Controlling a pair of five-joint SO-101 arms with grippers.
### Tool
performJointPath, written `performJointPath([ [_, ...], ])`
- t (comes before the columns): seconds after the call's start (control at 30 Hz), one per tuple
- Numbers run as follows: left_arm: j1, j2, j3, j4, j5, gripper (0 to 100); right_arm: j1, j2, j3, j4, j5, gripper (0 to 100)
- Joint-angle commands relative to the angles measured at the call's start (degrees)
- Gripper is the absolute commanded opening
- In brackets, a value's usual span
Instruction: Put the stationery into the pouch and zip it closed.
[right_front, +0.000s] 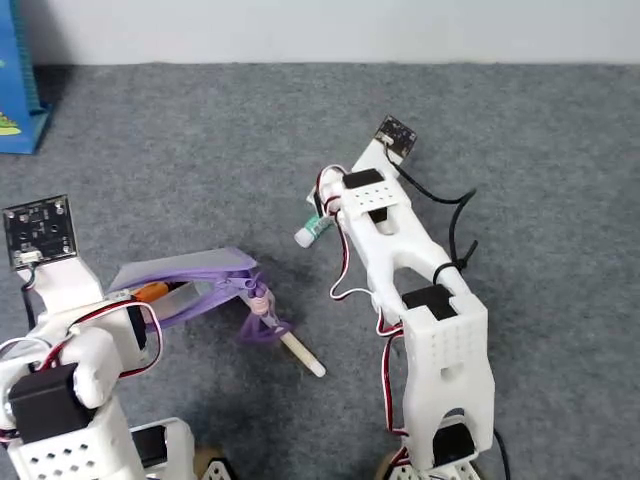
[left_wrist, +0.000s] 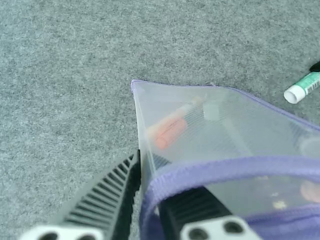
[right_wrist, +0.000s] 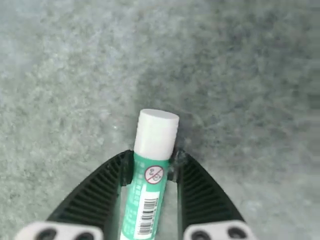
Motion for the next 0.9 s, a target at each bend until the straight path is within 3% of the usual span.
performJointPath([
  [0.0, -0.1, 0.5, 0.0, 0.0, 0.4, 1, 0.7, -6.7, -3.8, 8.1, 3.5, 0.8],
  [0.63, 0.0, 0.5, 0.0, -0.1, 0.4, 1, -1.4, -40.6, -3.5, 43.7, 18.4, 0.8],
  [0.87, 0.1, 0.5, -3.6, -0.1, 0.4, 1, -5.7, -55.9, -3.5, 48.3, 21.5, 0.8],
])
